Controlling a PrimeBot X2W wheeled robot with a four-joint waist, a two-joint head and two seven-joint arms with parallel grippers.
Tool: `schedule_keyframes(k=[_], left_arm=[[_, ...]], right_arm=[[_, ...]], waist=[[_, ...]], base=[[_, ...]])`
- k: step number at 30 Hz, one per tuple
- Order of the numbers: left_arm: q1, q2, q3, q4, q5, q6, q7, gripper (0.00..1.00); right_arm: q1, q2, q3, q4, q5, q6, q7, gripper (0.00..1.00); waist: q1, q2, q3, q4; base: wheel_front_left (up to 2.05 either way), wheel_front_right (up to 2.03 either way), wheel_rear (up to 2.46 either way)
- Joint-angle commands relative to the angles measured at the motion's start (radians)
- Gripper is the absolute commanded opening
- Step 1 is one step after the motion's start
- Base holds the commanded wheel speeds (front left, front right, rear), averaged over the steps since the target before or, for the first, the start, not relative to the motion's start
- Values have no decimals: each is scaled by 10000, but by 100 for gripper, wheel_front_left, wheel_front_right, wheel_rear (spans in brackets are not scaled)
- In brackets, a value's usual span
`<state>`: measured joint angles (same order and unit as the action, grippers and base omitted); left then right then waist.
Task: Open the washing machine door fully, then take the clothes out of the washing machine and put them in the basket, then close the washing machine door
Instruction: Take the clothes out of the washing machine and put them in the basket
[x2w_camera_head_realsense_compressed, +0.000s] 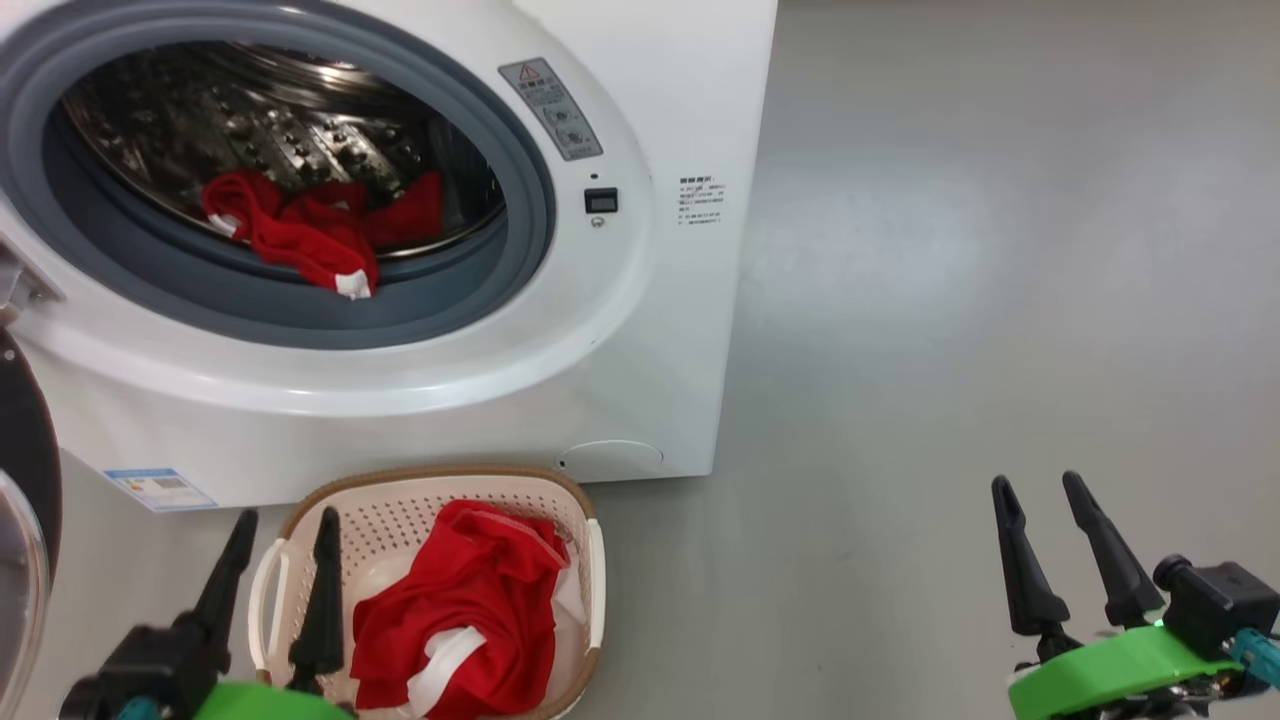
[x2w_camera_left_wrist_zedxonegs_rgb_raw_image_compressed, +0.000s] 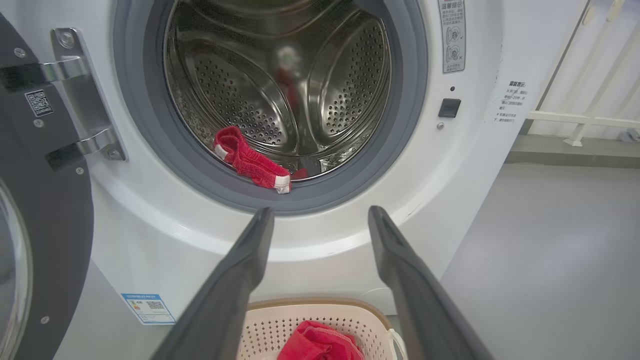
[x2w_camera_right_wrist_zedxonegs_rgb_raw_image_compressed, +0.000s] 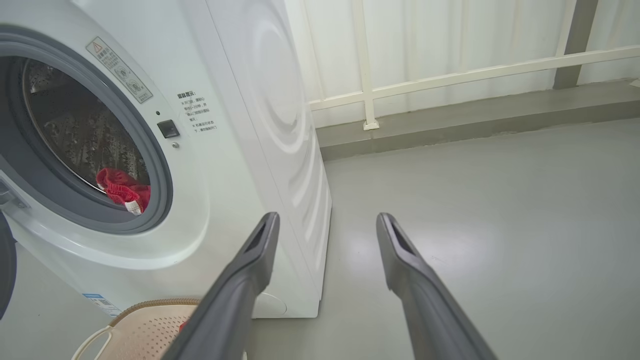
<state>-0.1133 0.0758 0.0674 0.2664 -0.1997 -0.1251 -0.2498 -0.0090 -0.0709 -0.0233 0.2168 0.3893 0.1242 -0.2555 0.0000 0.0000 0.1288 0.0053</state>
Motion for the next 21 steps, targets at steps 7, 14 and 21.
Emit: schedule_keyframes(k=[7,14,21], left_arm=[[839,-14,586,-1027,165,-55,-120,100],[908,-114,603,-1196,179,-55,-120,100],[815,-152,569,-1260,192,-55,-120,100]], right_arm=[[319,-153,84,-343,194,65,-63,100],[319,-125,17,-356,190,65,-63,100],[279,-116,3,-380,174,65,-63,100]], waist=[[0,0,-156,-23],[0,0,-82,48],[0,0,28,41]], base=[[0,0,0],[0,0,0],[0,0,0]])
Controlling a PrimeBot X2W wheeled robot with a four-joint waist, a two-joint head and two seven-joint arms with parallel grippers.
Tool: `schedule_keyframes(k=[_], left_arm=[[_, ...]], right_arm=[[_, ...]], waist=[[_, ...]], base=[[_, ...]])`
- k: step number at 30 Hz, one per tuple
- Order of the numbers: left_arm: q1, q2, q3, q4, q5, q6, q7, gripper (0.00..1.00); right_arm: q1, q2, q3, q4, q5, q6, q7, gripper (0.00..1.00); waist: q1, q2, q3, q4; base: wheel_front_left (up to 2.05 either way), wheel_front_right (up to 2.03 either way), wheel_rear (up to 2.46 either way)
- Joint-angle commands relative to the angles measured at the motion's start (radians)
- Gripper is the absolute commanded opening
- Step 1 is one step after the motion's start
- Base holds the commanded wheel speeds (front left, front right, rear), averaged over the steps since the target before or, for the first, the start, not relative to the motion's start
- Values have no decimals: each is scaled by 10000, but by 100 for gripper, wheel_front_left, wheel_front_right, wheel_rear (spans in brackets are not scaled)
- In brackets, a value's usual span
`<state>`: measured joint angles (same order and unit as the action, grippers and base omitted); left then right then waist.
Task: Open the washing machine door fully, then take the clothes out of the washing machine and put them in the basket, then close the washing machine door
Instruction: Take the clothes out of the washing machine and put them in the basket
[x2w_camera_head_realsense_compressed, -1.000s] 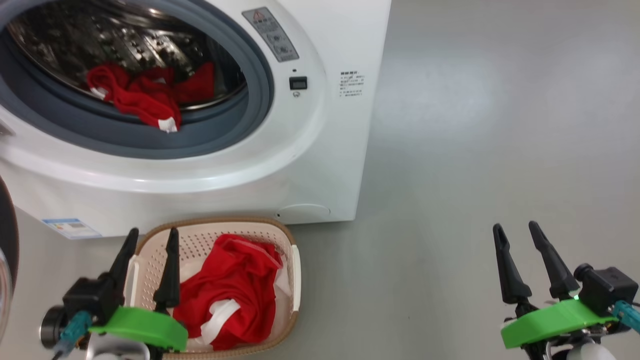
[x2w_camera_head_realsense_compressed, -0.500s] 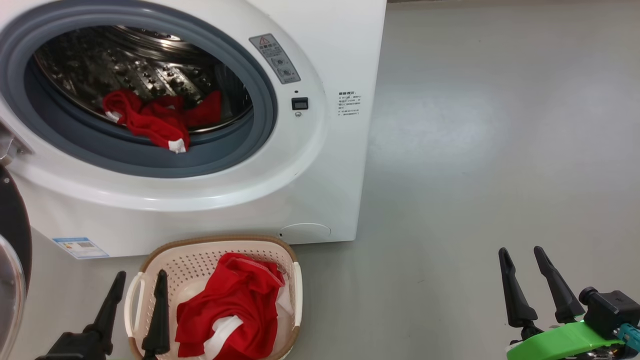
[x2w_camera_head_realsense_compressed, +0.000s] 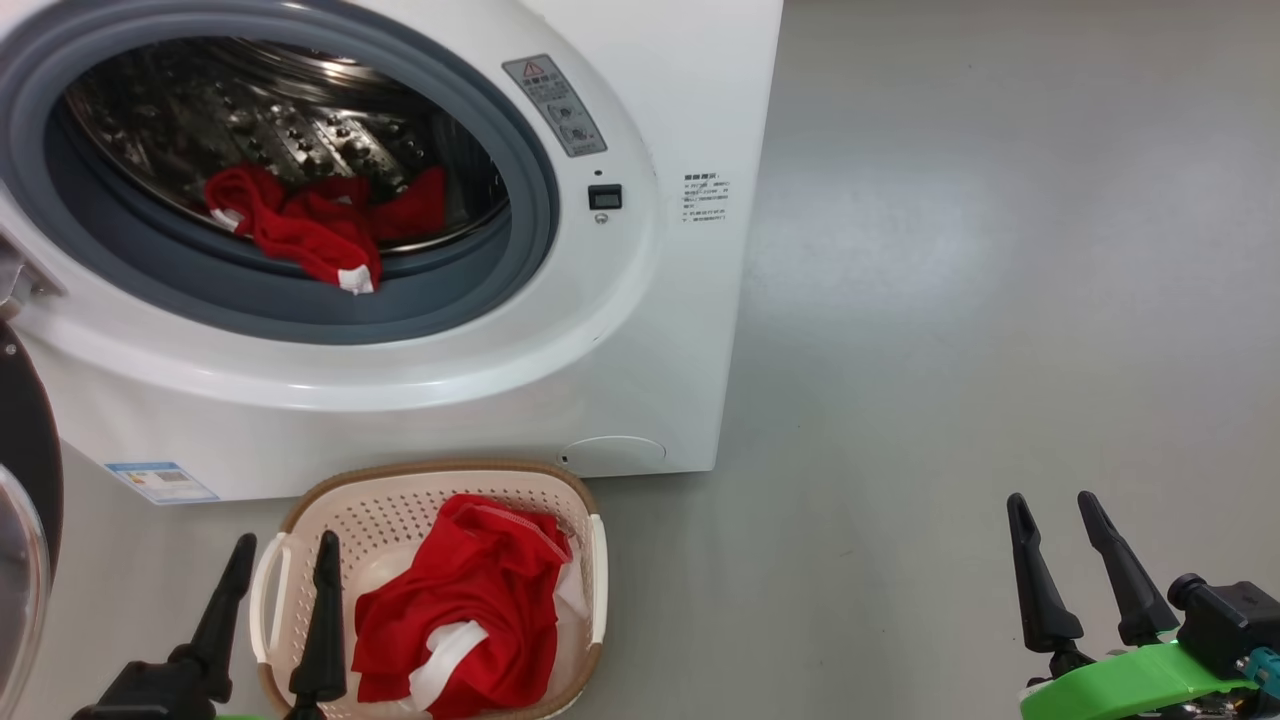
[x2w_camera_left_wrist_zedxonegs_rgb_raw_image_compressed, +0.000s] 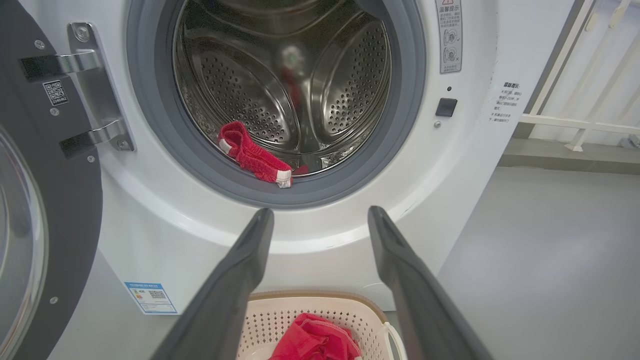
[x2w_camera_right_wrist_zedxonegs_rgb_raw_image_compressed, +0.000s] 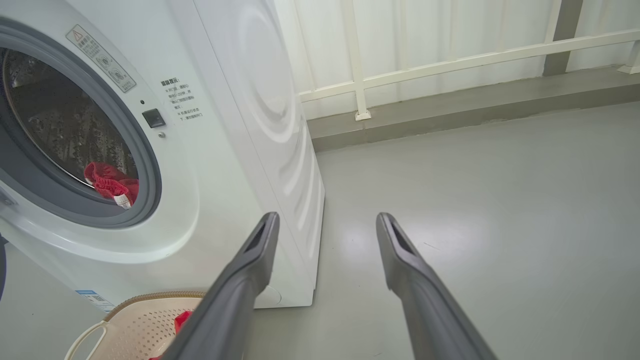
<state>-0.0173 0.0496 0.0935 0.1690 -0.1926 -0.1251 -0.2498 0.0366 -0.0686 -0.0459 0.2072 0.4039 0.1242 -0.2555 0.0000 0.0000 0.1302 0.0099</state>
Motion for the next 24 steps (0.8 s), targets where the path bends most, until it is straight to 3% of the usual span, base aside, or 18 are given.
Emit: schedule_keyframes(k=[1,11,24], left_arm=[[-156,107,303,-287,118,-55,-120,100],[-769,78,257,-43,161,-55,-120,100],[-3944,400,126,1695,226,-55,-120,100]], right_arm=[[-183,-136,230,-288,27,65,-63,100],[-352,-95,215,-357,23,65,-63,100],[-1330,66,375,-437,18,65,-63,100]], waist=[[0,0,35,-8],[0,0,457,43],[0,0,2161,-83]], base=[[0,0,0],[0,0,0],[0,0,0]])
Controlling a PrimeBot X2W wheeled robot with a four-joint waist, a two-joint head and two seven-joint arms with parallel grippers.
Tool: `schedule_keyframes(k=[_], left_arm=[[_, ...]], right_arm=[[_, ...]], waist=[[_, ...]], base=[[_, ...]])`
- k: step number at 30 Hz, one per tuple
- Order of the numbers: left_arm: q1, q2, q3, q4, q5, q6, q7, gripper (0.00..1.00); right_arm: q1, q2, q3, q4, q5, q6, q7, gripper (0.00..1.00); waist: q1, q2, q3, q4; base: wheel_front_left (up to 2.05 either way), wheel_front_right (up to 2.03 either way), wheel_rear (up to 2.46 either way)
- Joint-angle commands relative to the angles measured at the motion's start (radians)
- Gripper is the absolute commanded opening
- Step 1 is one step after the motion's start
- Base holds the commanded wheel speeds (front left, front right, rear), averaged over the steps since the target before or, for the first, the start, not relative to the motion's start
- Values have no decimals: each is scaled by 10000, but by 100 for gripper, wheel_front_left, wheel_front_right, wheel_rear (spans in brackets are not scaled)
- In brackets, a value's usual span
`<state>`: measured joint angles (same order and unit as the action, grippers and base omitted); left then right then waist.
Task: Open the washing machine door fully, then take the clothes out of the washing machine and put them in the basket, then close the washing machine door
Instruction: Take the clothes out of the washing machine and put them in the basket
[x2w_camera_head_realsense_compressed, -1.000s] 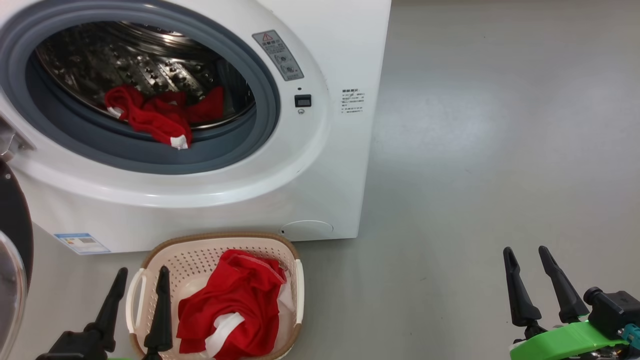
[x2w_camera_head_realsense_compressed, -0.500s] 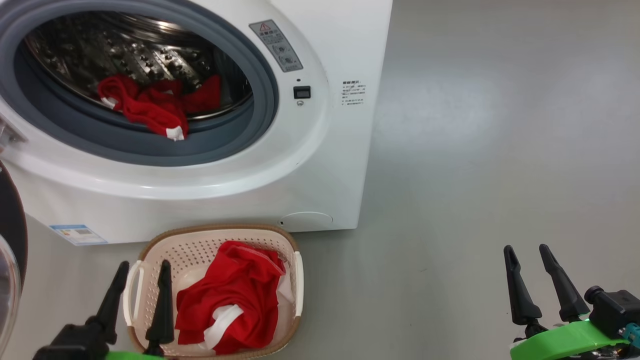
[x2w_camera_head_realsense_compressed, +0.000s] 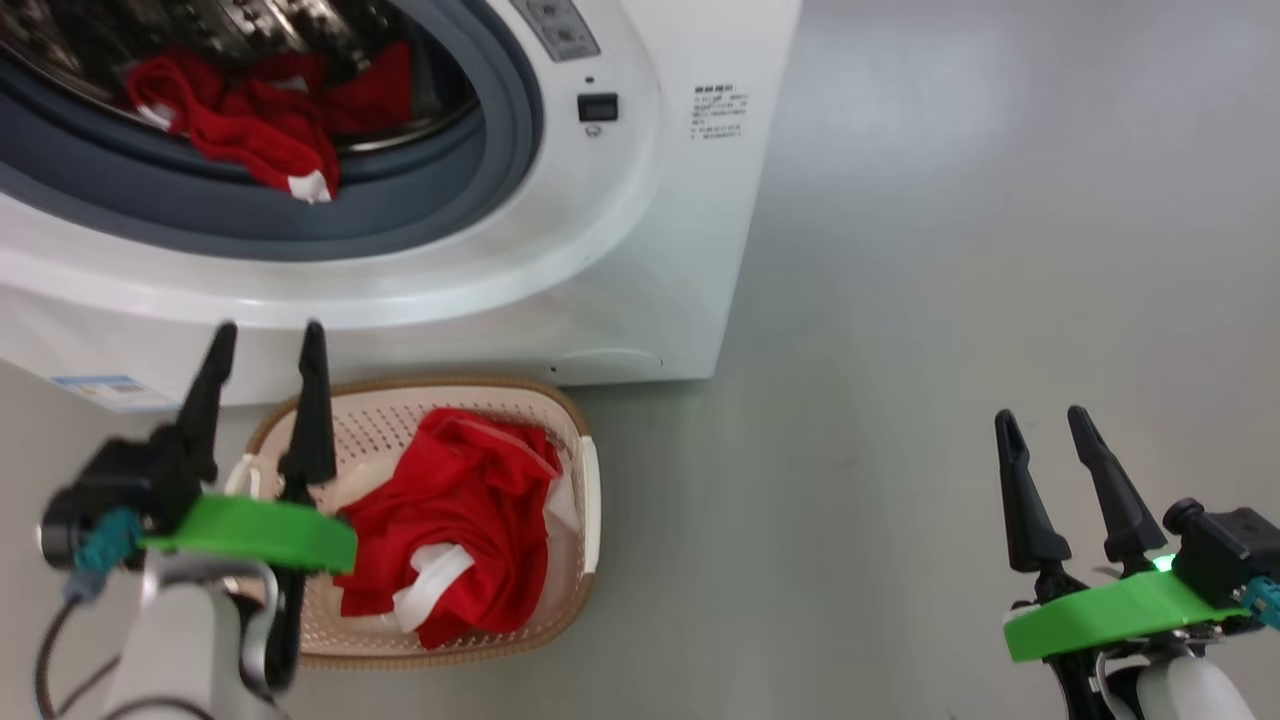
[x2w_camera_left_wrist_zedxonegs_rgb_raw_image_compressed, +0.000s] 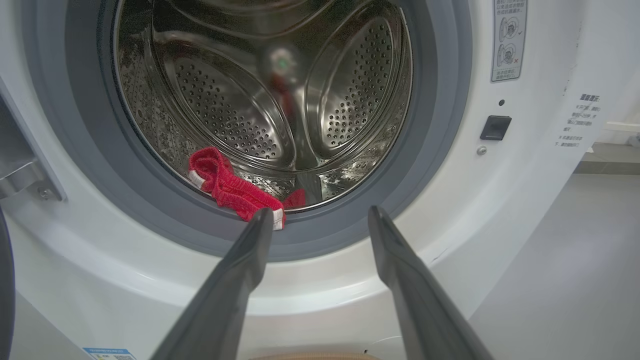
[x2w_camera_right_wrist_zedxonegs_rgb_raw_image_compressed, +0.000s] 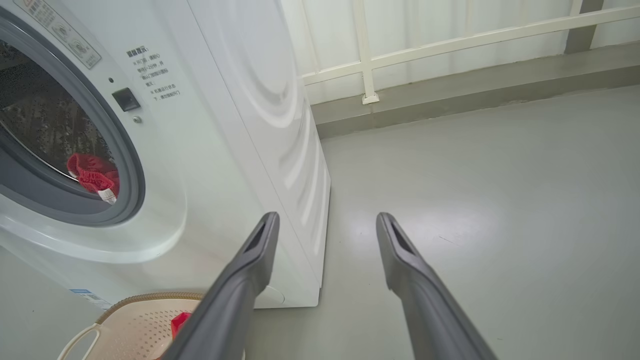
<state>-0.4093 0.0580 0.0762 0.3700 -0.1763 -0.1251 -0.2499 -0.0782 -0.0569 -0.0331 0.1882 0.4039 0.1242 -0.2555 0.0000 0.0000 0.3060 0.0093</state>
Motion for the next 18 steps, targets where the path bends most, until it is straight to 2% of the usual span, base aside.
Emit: schedule_keyframes(k=[1,18], left_arm=[[-315,369,314,-130,54,-55,-118,100],[-5451,1298,214,3915,59,279,529,100]], right_arm=[[-261,-39,251,-256,22,65,-63,100],[-1373,48,261,-395,2,65,-63,100]], waist=[[0,0,547,-101],[0,0,2322,-323]], base=[[0,0,0],[0,0,0]])
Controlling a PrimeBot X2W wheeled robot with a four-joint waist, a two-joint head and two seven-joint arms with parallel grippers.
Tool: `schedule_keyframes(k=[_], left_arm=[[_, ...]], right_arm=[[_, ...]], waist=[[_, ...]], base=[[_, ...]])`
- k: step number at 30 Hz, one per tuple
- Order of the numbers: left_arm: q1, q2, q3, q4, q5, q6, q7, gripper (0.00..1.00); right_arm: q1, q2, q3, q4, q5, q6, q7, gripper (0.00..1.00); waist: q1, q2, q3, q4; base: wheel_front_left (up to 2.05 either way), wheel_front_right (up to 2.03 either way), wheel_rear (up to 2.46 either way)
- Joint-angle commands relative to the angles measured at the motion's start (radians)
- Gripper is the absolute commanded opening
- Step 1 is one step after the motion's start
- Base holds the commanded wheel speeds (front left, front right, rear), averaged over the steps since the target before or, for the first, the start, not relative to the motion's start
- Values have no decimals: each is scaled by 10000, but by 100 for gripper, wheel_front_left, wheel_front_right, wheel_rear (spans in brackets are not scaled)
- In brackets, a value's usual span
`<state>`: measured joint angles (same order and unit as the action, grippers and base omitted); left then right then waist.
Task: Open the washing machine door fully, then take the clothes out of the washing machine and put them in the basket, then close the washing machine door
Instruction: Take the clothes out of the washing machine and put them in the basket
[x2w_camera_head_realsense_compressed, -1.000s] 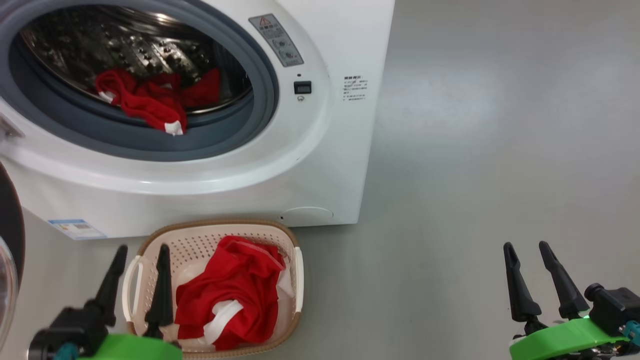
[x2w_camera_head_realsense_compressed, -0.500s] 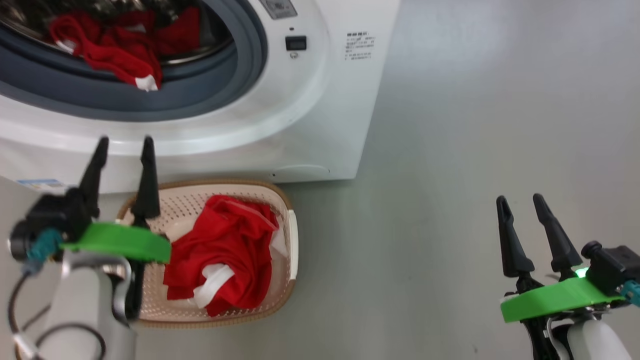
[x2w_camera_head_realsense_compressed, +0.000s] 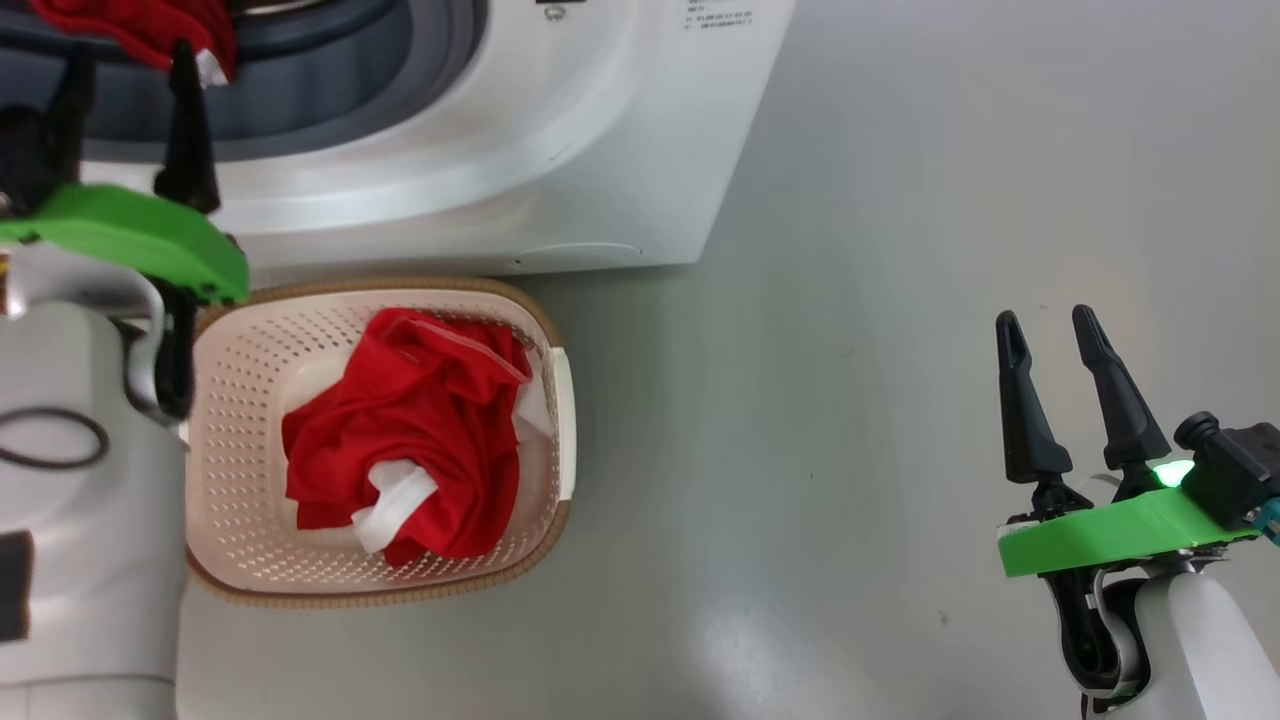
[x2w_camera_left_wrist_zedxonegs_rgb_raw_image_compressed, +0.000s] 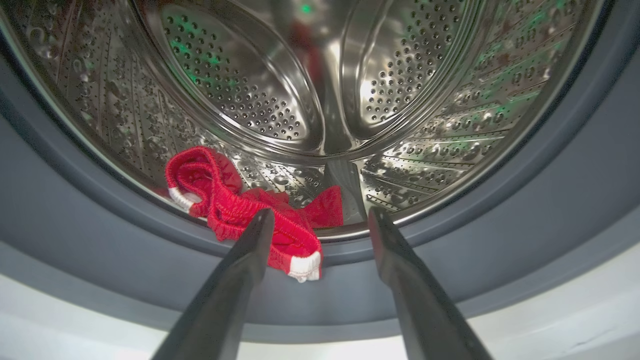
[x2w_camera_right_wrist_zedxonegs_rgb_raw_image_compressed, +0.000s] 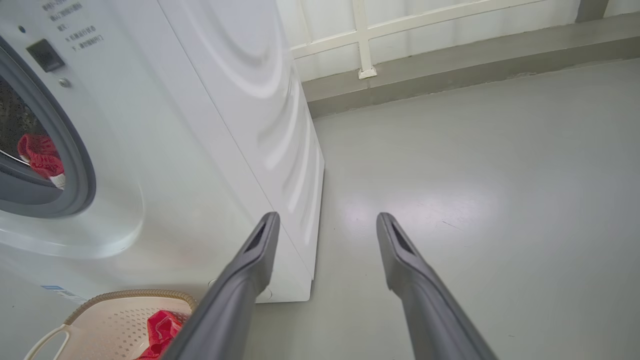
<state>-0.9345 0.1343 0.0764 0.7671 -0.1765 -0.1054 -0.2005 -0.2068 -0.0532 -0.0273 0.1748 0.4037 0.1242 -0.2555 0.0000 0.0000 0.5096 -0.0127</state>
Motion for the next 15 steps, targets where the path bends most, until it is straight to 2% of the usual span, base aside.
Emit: schedule_keyframes(k=[1,15], left_arm=[[-414,585,198,192,70,109,77,100],[-2794,973,-28,3154,69,395,619,100]], right_arm=[[-125,14,208,-264,5,65,-63,100],[-512,27,359,-332,18,65,-63,100]], waist=[[0,0,348,-123],[0,0,1085,-356]], base=[[0,0,0],[0,0,0]])
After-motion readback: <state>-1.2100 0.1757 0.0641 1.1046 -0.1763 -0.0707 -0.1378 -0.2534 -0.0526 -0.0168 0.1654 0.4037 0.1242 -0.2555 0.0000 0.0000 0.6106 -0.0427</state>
